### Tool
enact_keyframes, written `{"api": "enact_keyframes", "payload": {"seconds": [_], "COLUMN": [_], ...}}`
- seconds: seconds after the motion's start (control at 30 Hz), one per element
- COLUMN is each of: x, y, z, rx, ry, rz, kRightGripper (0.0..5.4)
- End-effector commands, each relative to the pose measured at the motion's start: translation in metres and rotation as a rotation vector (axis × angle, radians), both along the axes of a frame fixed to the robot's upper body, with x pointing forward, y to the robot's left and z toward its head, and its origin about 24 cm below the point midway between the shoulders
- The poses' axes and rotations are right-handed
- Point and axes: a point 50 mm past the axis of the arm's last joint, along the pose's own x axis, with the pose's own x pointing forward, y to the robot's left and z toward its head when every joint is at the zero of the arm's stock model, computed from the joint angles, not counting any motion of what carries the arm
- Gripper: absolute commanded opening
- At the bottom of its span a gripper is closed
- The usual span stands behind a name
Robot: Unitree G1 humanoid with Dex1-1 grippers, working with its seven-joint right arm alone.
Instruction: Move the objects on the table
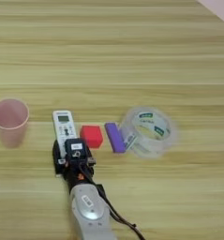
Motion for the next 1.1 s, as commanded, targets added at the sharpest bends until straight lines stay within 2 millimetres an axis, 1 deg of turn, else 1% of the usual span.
{"api": "enact_keyframes", "payload": {"seconds": [0.03, 0.17, 0.2, 0.23, 0.27, 0.53, 0.67, 0.7, 0.73, 1.1], "x": [0.003, 0.002, 0.002, 0.002, 0.002, 0.004, 0.004, 0.004, 0.004, 0.005], "y": [-0.006, -0.004, -0.004, -0.004, -0.003, 0.0, 0.001, 0.001, 0.001, 0.007], "z": [0.006, 0.006, 0.006, 0.006, 0.006, 0.009, 0.012, 0.013, 0.013, 0.024], "rx": [-0.015, -0.011, -0.01, -0.009, -0.009, 0.023, 0.039, 0.041, 0.042, 0.056], "ry": [-0.021, -0.022, -0.022, -0.022, -0.022, -0.046, -0.065, -0.068, -0.071, -0.15], "rz": [-0.026, -0.017, -0.015, -0.012, -0.011, 0.002, 0.01, 0.011, 0.013, 0.048], "kRightGripper": [2.91, 2.91, 3.28, 3.32, 3.53, 4.4, 5.06, 5.13, 5.34, 5.39]}}
